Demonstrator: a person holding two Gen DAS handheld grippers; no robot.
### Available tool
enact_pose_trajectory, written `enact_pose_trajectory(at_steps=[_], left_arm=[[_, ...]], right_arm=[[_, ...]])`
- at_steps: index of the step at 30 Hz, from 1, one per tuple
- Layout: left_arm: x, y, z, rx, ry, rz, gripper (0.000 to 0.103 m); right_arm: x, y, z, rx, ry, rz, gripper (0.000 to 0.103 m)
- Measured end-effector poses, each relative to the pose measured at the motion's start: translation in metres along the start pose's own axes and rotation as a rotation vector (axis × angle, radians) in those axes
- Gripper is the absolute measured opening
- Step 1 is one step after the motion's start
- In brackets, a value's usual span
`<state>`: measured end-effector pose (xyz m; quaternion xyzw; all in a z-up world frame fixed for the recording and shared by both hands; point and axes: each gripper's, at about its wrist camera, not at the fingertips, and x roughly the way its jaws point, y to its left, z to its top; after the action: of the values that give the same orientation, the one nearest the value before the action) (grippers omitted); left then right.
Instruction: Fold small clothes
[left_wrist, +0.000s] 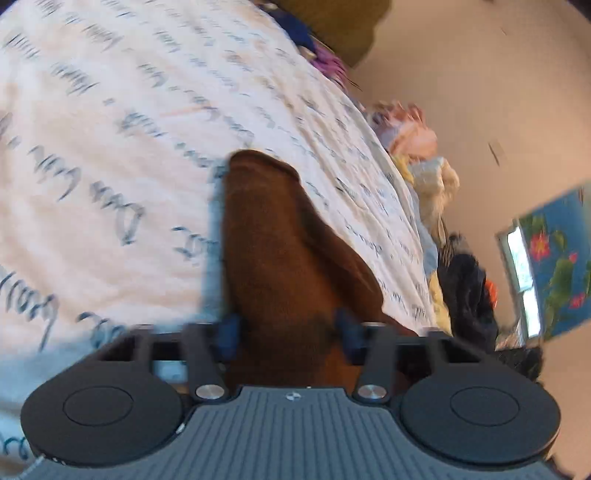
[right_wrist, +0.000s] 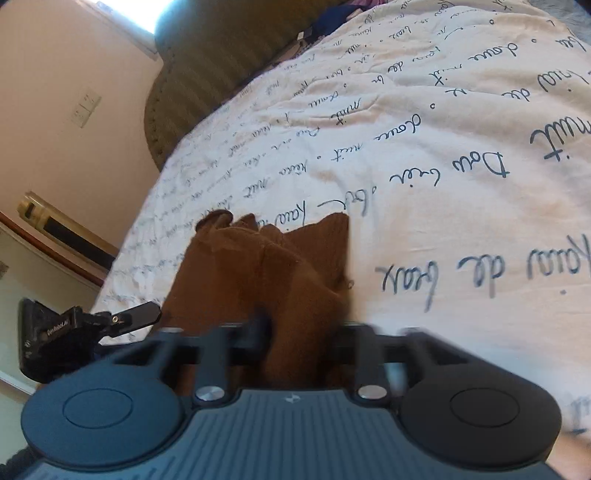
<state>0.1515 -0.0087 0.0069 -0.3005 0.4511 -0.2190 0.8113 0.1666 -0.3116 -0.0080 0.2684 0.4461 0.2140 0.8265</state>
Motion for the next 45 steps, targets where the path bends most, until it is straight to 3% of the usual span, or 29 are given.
enact_pose_trajectory(at_steps=[3,4,7,8,10,12,14,17,21,23,24,25,26,27,28,30,32,35,37,40,41,42,43,45], left_arm=[[0.014,-0.022,-0.009,0.161,0.006,0.136,0.023],[0.024,-0.022,-0.012,0.203,0.016,0.176,0.025],[0.024,-0.027,-0.025,0.306,-0.034,0.22,0.034],[0.018,-0.027,-0.027,0.306,-0.042,0.21,0.041],[0.001,-0.023,-0.03,0.287,-0.054,0.174,0.069],[-0.02,-0.016,-0.034,0.238,-0.04,0.099,0.078],[-0.032,-0.007,-0.043,0.188,-0.008,0.04,0.078],[-0.034,0.007,-0.06,0.116,0.069,-0.022,0.079],[-0.024,0.002,-0.068,0.098,0.089,-0.083,0.076],[-0.016,-0.008,-0.064,0.108,0.12,-0.082,0.065],[-0.014,-0.012,-0.062,0.129,0.122,-0.055,0.045],[-0.013,-0.016,-0.061,0.146,0.126,-0.036,0.039],[-0.014,-0.018,-0.058,0.153,0.124,-0.025,0.036],[-0.017,-0.019,-0.056,0.16,0.116,-0.012,0.033],[-0.024,-0.02,-0.055,0.171,0.102,-0.002,0.031],[-0.043,-0.024,-0.053,0.198,0.048,0.015,0.03],[-0.071,-0.025,-0.055,0.241,-0.002,0.031,0.029],[-0.096,-0.012,-0.072,0.29,-0.011,0.07,0.03],[-0.096,0.001,-0.091,0.326,0.031,0.111,0.036],[-0.113,0.021,-0.098,0.292,-0.018,0.104,0.05],[-0.12,0.024,-0.093,0.26,-0.039,0.085,0.054],[-0.127,0.026,-0.086,0.231,-0.067,0.06,0.064],[-0.132,0.028,-0.079,0.212,-0.096,0.04,0.079],[-0.133,0.029,-0.059,0.19,-0.138,0.053,0.09]], right_arm=[[-0.011,-0.003,-0.004,-0.036,-0.041,-0.018,0.015],[-0.01,-0.019,-0.006,0.015,-0.039,-0.024,0.015],[-0.01,-0.051,-0.016,0.183,-0.073,0.078,0.016],[-0.011,-0.05,-0.018,0.201,-0.082,0.089,0.023],[-0.021,-0.042,-0.021,0.232,-0.072,0.096,0.04],[-0.039,-0.033,-0.027,0.219,-0.089,0.11,0.07],[-0.062,-0.024,-0.039,0.173,-0.114,0.116,0.081],[-0.082,-0.024,-0.06,0.155,-0.073,0.107,0.081],[-0.074,-0.024,-0.084,0.162,-0.005,0.099,0.081],[-0.067,-0.017,-0.086,0.169,-0.009,0.108,0.081],[-0.063,-0.013,-0.083,0.184,-0.003,0.125,0.081],[-0.059,-0.01,-0.081,0.201,0.002,0.142,0.08],[-0.056,-0.005,-0.08,0.206,0.007,0.152,0.073],[-0.052,0.0,-0.079,0.191,0.023,0.145,0.049],[-0.047,0.006,-0.078,0.174,0.042,0.121,0.035],[-0.045,0.018,-0.078,0.139,0.036,0.121,0.032],[-0.041,0.029,-0.08,0.124,0.043,0.184,0.032],[-0.026,0.046,-0.092,0.075,0.08,0.239,0.032],[-0.013,0.048,-0.1,0.057,0.118,0.238,0.034],[-0.007,0.043,-0.105,0.105,0.116,0.283,0.051],[-0.01,0.042,-0.102,0.123,0.113,0.296,0.062],[-0.015,0.042,-0.097,0.139,0.103,0.291,0.076],[-0.021,0.041,-0.09,0.148,0.076,0.284,0.08],[-0.032,0.037,-0.078,0.145,0.009,0.276,0.085]])
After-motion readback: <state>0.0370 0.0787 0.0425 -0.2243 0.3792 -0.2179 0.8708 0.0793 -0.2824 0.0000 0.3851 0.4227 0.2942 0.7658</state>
